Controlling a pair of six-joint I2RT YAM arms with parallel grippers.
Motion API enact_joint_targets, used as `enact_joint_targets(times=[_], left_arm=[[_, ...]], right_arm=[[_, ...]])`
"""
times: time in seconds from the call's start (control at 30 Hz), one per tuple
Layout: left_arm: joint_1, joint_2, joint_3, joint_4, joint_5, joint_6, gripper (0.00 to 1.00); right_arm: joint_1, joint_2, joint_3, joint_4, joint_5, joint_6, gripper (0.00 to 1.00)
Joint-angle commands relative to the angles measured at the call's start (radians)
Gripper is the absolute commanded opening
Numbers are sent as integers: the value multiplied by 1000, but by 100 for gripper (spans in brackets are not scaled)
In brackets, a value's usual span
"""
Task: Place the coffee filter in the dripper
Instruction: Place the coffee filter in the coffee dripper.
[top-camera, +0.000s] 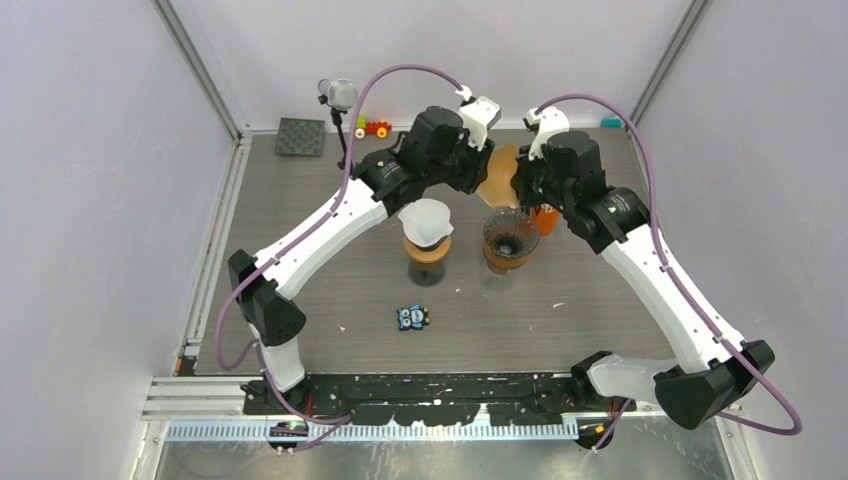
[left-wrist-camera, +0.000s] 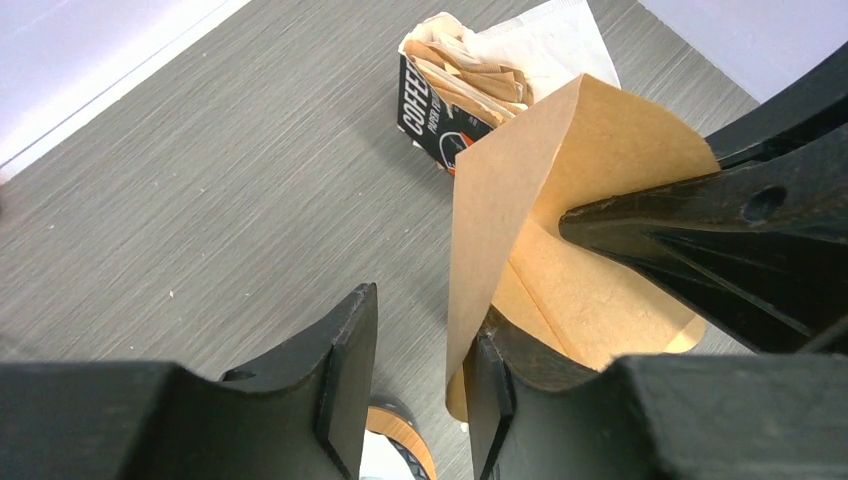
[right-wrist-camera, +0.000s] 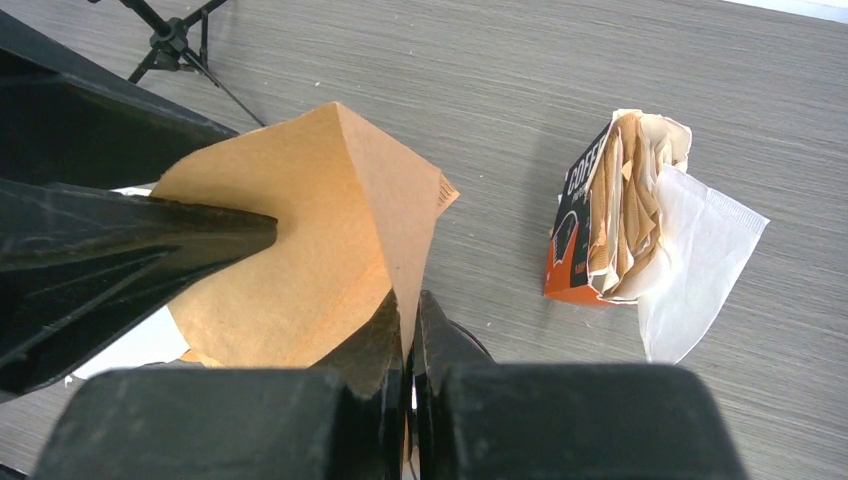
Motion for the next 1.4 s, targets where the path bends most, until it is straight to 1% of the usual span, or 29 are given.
enact_joint_targets(times=[0.0,0.17,0.33,0.6,0.73,1.0,1.17,1.37], left_arm=[[-3,-65,2,27,-16,18,37],[0,-70,-11,32,-17,20,32],[0,-68,-10,34,-2,20,25],[2,-67,-10,36,22,23,7],[2,-70,-11,39,98,32,0],[2,-95,-27,12,159,74,0],[2,-121,-28,-21,195,110,0],[1,-142,-33,-45,270,160,0]], right_arm=[[-4,-40,-8,45,-15,-4,9],[-9,-50,-16,46,-18,-3,9],[-12,-54,-18,49,-27,-1,9],[-18,-58,-25,51,-43,3,10],[-20,-66,-31,55,-62,-4,16],[-20,-131,-38,67,-81,-84,33],[-21,-184,-16,53,-89,-175,49],[-21,-184,30,0,-182,-211,54]])
